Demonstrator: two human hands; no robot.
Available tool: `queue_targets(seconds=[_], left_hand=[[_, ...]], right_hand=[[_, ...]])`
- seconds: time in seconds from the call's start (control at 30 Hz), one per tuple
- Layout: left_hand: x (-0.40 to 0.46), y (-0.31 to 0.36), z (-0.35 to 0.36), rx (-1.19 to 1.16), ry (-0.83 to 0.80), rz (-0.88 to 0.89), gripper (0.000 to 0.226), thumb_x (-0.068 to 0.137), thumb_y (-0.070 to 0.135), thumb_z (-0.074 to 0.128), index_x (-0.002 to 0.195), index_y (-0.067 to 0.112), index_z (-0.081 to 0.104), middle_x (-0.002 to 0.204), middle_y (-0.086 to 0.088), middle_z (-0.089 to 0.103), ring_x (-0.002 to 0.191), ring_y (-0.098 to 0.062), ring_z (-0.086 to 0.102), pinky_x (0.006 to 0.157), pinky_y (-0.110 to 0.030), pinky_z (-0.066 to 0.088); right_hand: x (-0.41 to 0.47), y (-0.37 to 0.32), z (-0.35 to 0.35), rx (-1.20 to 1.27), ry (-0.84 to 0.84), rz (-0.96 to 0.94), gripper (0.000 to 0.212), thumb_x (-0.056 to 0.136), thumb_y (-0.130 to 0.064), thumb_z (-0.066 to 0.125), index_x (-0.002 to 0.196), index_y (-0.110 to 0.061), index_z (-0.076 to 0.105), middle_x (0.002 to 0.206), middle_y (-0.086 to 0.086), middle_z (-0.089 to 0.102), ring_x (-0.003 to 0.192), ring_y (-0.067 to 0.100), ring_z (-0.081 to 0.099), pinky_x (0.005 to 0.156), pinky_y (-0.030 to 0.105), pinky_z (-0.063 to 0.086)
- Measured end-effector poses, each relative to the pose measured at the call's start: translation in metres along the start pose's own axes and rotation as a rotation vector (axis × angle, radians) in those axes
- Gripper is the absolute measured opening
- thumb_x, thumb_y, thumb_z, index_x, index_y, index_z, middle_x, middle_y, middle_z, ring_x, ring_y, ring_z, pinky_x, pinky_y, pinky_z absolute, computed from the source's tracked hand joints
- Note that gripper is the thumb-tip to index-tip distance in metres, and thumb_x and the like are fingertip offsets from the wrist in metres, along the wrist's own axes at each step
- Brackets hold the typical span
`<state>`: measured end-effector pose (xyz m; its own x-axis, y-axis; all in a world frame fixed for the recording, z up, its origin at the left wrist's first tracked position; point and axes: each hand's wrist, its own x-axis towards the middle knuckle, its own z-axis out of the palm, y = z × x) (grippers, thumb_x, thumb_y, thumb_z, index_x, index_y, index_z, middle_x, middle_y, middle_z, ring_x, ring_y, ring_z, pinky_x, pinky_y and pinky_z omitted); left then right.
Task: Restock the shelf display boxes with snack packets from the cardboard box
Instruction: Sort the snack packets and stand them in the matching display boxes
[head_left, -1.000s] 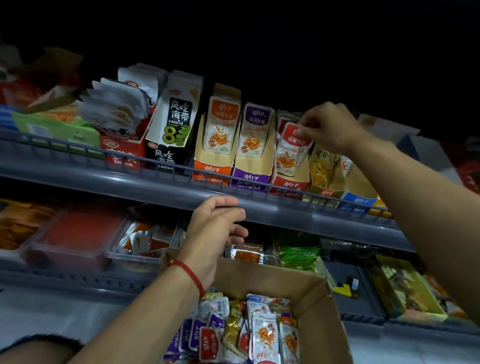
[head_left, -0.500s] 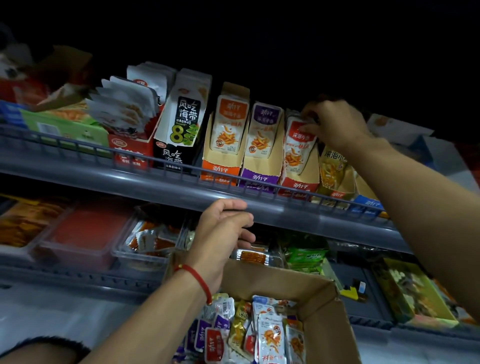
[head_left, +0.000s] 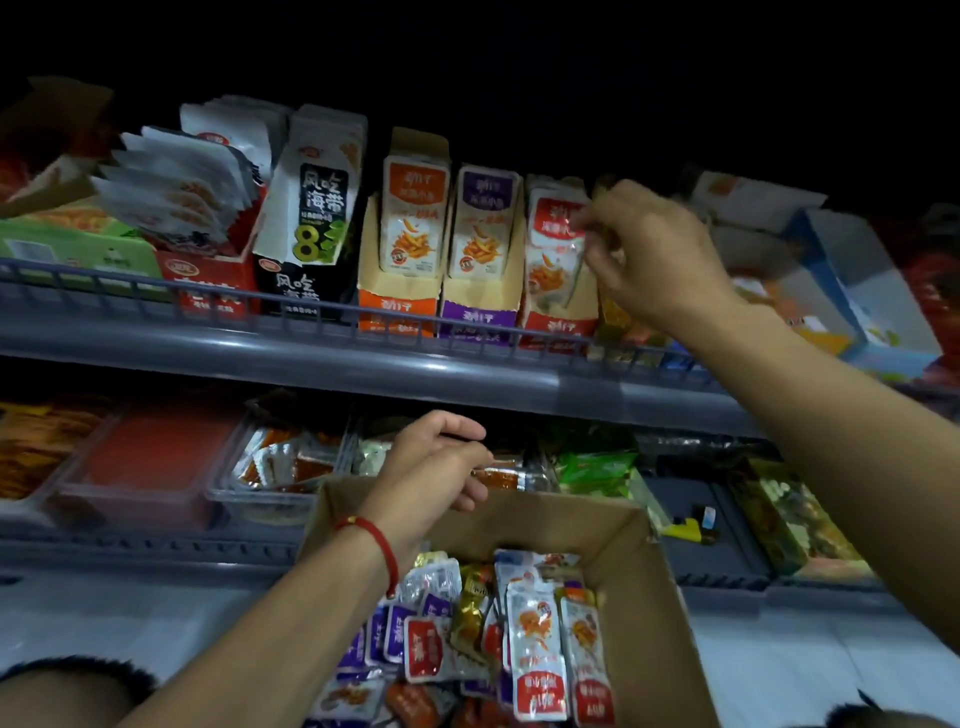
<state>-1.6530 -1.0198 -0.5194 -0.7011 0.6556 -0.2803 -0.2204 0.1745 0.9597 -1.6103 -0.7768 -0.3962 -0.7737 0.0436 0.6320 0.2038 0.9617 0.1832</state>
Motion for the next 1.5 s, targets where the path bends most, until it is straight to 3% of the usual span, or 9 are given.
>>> queue_targets(seconds=[0.27, 0.37, 0.53, 0.7, 0.87, 0.93, 1.03, 1.23, 1.5], left_hand=[[0.013, -0.084, 0.030, 0.545, -0.292, -0.132, 0.013, 0.095, -0.001, 0.056, 0.096, 0.012, 0.058, 0.088, -0.006, 0.059, 0.070, -0.010, 0.052, 0.053, -0.011, 0.044], [0.026, -0.128, 0.025, 0.944, -0.397, -0.158, 0.016, 0.083, 0.012, 0.063, 0.085, 0.027, 0.063, 0.095, -0.004, 0.066, 0.082, -0.017, 0.062, 0.072, -0.025, 0.050], [0.033, -0.160, 0.011, 1.546, -0.549, -0.140, 0.066, 0.086, 0.035, 0.071, 0.146, 0.027, 0.044, 0.143, -0.008, 0.046, 0.134, -0.028, 0.043, 0.105, -0.035, 0.043], [0.036, -0.172, 0.001, 1.598, -0.594, -0.159, 0.089, 0.078, 0.038, 0.083, 0.152, 0.022, 0.035, 0.152, -0.009, 0.034, 0.143, -0.030, 0.031, 0.114, -0.040, 0.035], [0.038, -0.147, 0.001, 1.299, -0.521, -0.205, 0.019, 0.086, 0.008, 0.075, 0.092, 0.026, 0.070, 0.094, -0.005, 0.065, 0.100, -0.031, 0.062, 0.105, -0.035, 0.045], [0.037, -0.134, -0.001, 1.123, -0.373, -0.125, 0.031, 0.093, -0.006, 0.056, 0.073, 0.014, 0.069, 0.063, -0.011, 0.059, 0.071, -0.029, 0.060, 0.102, -0.049, 0.050], [0.028, -0.098, -0.001, 0.919, -0.310, -0.153, 0.025, 0.091, -0.011, 0.055, 0.089, 0.013, 0.062, 0.076, -0.005, 0.060, 0.067, -0.012, 0.057, 0.070, -0.024, 0.053], [0.006, -0.043, 0.005, 0.553, -0.318, 0.077, 0.031, 0.081, 0.002, 0.079, 0.105, 0.015, 0.065, 0.085, -0.005, 0.076, 0.079, -0.017, 0.074, 0.071, -0.033, 0.060], [-0.002, -0.022, 0.007, -0.236, -0.072, -0.029, 0.035, 0.066, 0.024, 0.078, 0.094, 0.009, 0.066, 0.084, -0.014, 0.073, 0.067, -0.021, 0.070, 0.061, -0.033, 0.060]], right_hand=[[-0.158, -0.038, 0.015, 0.322, -0.405, 0.027, 0.021, 0.093, -0.020, 0.056, 0.109, -0.022, 0.070, 0.106, -0.003, 0.068, 0.092, 0.018, 0.066, 0.075, 0.042, 0.057], [-0.198, -0.040, 0.029, 0.401, -0.646, 0.031, 0.022, 0.097, -0.024, 0.057, 0.114, -0.024, 0.070, 0.111, -0.005, 0.068, 0.096, 0.014, 0.065, 0.082, 0.041, 0.056], [-0.210, -0.038, 0.038, 0.491, -0.751, 0.054, 0.020, 0.100, -0.025, 0.058, 0.117, -0.025, 0.071, 0.112, -0.008, 0.071, 0.096, 0.006, 0.065, 0.084, 0.034, 0.057], [-0.207, -0.036, 0.047, 0.604, -0.781, 0.098, 0.019, 0.100, -0.028, 0.060, 0.116, -0.028, 0.070, 0.111, -0.011, 0.072, 0.096, 0.003, 0.066, 0.087, 0.033, 0.058], [-0.207, -0.039, 0.053, 0.652, -0.811, 0.110, 0.018, 0.100, -0.027, 0.062, 0.115, -0.026, 0.070, 0.108, -0.012, 0.071, 0.094, 0.000, 0.065, 0.087, 0.031, 0.059], [-0.208, -0.041, 0.053, 0.664, -0.836, 0.116, 0.018, 0.100, -0.026, 0.062, 0.116, -0.025, 0.070, 0.107, -0.012, 0.071, 0.093, -0.001, 0.066, 0.086, 0.030, 0.059], [-0.207, -0.050, 0.053, 0.703, -0.872, 0.111, 0.019, 0.099, -0.028, 0.064, 0.117, -0.026, 0.070, 0.104, -0.015, 0.070, 0.092, -0.001, 0.066, 0.086, 0.029, 0.058], [-0.203, -0.080, 0.053, 0.777, -0.878, 0.063, 0.027, 0.095, -0.045, 0.067, 0.116, -0.029, 0.064, 0.108, -0.016, 0.067, 0.089, -0.001, 0.061, 0.073, 0.021, 0.045], [-0.177, -0.079, 0.016, 1.227, -0.759, 0.521, 0.014, 0.087, -0.029, 0.076, 0.097, -0.021, 0.071, 0.095, -0.006, 0.078, 0.086, 0.012, 0.075, 0.073, 0.029, 0.062]])
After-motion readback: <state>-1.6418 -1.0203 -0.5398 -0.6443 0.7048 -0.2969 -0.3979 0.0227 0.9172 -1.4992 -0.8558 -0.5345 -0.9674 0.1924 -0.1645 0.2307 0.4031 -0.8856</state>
